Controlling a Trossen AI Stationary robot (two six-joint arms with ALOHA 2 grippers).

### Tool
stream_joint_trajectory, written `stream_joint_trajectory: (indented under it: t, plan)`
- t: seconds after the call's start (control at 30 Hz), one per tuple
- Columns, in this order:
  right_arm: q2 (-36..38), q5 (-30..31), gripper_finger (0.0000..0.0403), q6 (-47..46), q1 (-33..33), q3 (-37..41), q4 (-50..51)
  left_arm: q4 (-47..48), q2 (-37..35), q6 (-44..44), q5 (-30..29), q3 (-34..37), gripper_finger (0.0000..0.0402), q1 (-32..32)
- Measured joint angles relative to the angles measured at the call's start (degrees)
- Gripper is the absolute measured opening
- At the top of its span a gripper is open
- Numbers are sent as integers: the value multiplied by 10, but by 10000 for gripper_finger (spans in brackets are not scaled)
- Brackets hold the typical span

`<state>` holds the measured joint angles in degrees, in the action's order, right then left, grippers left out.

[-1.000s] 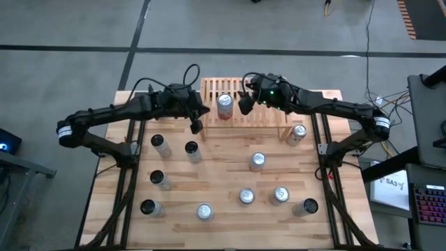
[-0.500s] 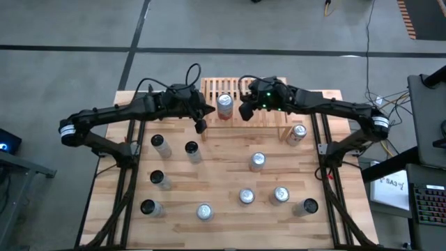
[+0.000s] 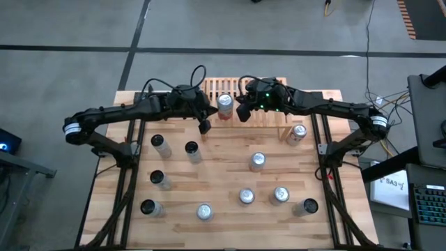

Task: Place canned beverage on shelf
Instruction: Put the top pink and white soda can on the shelf

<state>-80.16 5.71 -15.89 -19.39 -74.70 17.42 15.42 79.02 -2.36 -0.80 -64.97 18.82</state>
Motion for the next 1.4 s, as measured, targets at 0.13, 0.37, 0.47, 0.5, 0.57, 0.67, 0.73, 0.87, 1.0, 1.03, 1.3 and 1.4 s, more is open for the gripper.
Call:
stream_joint_trajectory:
  t: [0.13,0.37,0.47,0.5,0.57,0.67,0.73,0.87,1.0,1.03,1.3,1.4]
  plan:
    - [-3,-17,9,-6,0,0,2,0,3,5,0,0,0,0]
    - [-9,-36,9,0,1,0,2,2,1,8,-15,0,0,0]
    - [-9,-63,9,1,8,0,2,7,0,10,-34,0,0,1]
    - [-9,-71,9,1,11,0,2,7,0,12,-34,0,0,1]
    - [-9,-75,9,1,17,0,3,13,-1,16,-36,0,0,1]
    - [-7,-74,9,0,18,0,12,28,-4,24,-32,0,0,0]
    - [-6,-62,9,1,15,0,17,35,-6,26,-31,0,0,0]
    - [-3,-30,9,4,6,0,24,36,-10,19,-32,0,0,1]
    - [-5,-24,9,7,-8,0,8,28,-10,15,-31,0,0,1]
    - [-6,-25,9,9,-10,0,1,27,-10,15,-31,0,0,1]
    - [-9,-31,9,9,-6,0,-16,11,-8,14,-31,0,0,1]
    - [-3,-27,9,4,-8,1,10,34,-10,14,-31,0,0,0]
